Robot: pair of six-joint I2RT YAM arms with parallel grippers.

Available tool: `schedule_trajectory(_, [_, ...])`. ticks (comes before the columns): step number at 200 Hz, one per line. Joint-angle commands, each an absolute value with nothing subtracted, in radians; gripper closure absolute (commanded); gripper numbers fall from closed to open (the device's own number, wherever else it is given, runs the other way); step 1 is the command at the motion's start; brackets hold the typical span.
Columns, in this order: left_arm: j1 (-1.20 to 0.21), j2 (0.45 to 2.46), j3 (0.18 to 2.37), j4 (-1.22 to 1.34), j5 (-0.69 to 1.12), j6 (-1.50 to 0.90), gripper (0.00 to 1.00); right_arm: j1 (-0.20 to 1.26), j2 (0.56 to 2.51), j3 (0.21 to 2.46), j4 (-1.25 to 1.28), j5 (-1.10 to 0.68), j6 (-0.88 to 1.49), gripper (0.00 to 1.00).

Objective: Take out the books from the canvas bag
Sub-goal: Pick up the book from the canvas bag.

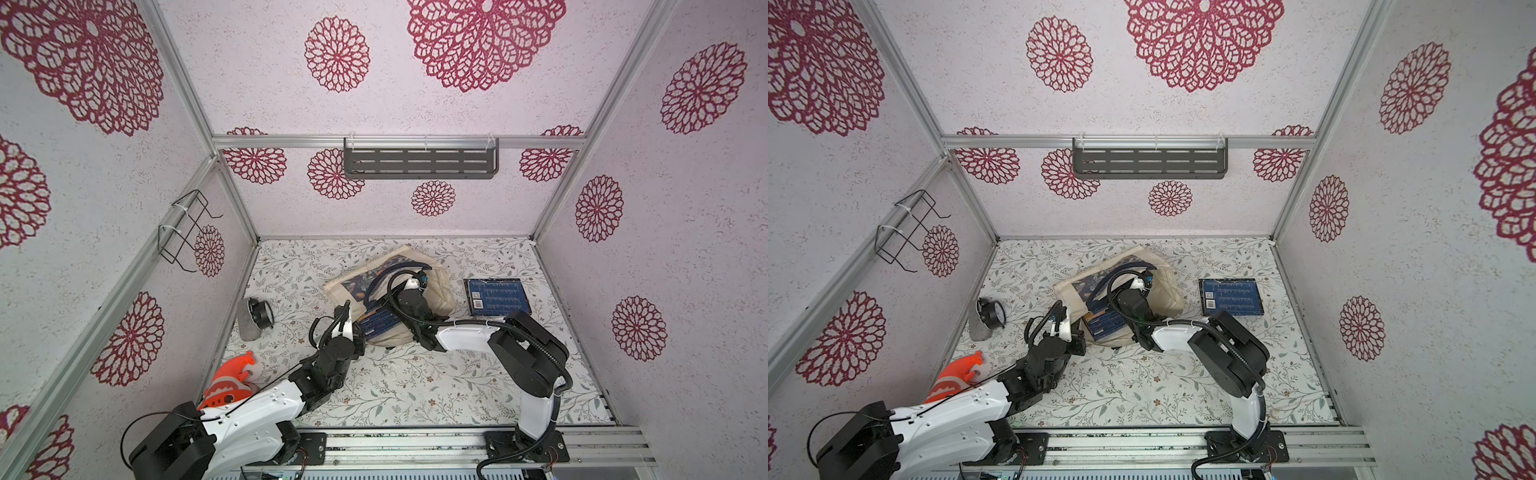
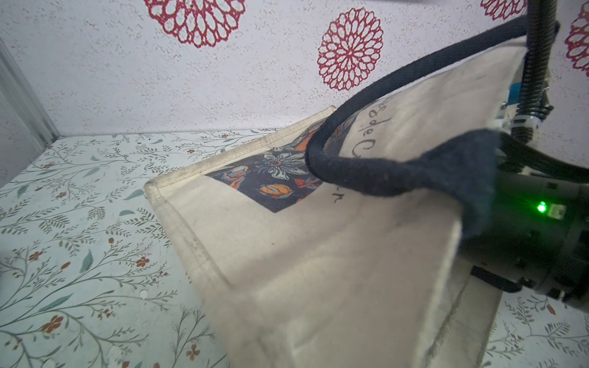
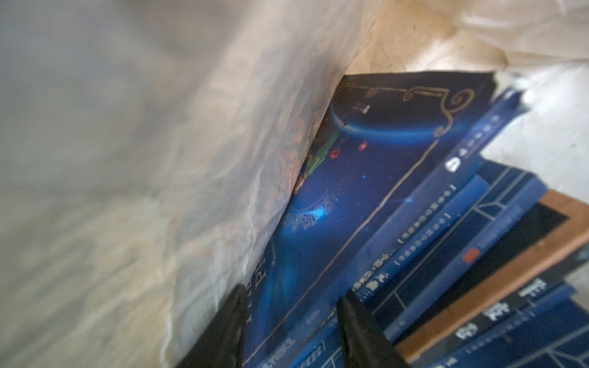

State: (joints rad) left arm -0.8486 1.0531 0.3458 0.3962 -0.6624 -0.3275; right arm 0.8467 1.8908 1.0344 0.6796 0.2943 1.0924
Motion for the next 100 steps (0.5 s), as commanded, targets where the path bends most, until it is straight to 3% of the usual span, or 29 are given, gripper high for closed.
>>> schedule_trajectory(1, [-0.873,1.021,0.351,0.486,-0.655,-0.307,1.00,0.824,1.902,1.075,0.699,0.280,1.100,0.57])
schedule_trajectory(61, [-0.873,1.027,0.353,0.485,-0.654,-0.305,1.00,0.813,1.899,1.117,0.704,0.268,1.081,0.69])
schedule_trajectory(100, [-0.873,1.031,0.355,0.486,-0.654,-0.302,1.00,0.812,1.883,1.137,0.697,0.277,1.056,0.71])
